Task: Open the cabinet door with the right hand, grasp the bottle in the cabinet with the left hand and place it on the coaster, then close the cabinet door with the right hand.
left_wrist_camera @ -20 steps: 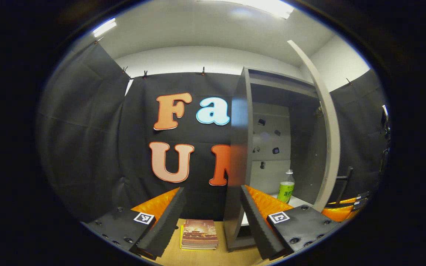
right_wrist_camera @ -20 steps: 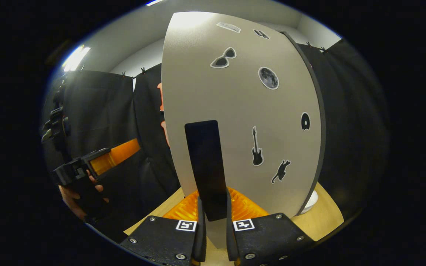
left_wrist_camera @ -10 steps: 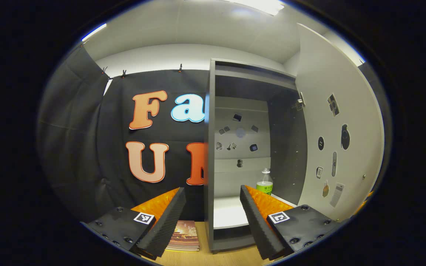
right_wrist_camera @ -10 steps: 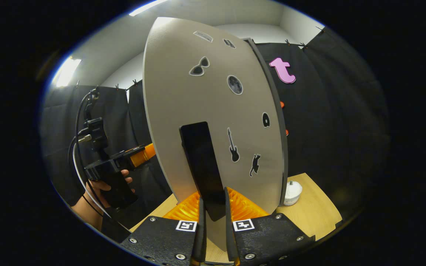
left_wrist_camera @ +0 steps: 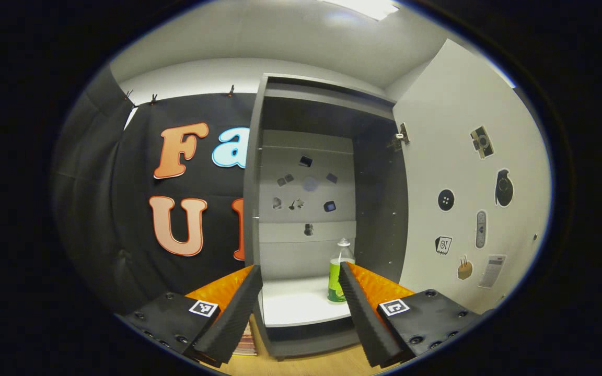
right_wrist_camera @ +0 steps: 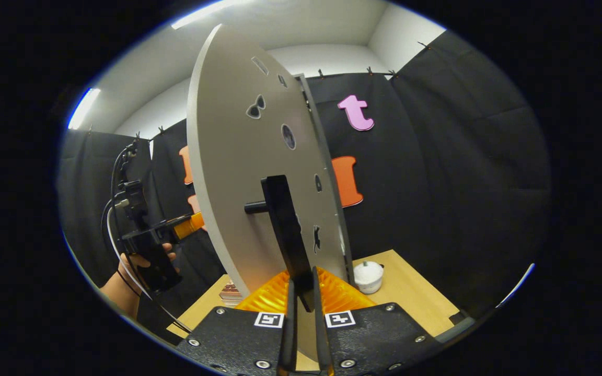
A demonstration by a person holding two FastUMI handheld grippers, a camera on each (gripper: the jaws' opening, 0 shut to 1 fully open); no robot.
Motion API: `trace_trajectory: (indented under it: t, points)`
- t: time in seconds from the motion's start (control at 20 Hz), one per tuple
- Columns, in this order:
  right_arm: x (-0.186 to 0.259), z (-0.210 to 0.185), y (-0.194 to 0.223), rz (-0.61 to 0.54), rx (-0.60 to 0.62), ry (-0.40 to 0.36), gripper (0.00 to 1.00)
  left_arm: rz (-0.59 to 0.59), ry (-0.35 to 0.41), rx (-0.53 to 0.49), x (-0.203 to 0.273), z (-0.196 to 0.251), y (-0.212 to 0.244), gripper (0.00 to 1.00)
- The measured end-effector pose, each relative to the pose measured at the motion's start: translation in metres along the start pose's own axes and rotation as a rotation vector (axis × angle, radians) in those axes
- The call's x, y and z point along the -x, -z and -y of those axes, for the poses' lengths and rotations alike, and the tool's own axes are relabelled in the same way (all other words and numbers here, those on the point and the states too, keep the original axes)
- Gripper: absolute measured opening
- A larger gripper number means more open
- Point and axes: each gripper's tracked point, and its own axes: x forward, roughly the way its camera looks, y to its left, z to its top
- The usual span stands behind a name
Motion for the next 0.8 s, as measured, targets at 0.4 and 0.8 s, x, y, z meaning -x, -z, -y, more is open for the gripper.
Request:
trace_trajectory:
  t: [0.4, 0.8]
  points:
    - [0.011, 0.03, -0.01, 0.047, 0.056, 0.154, 0.05, -0.011, 0.044, 0.01, -0.011, 0.026, 0.004, 0.93]
    - [0.03, 0.031, -0.018, 0.048, 0.067, 0.125, 0.05, -0.051, 0.039, 0.001, -0.02, 0.036, 0.019, 0.93]
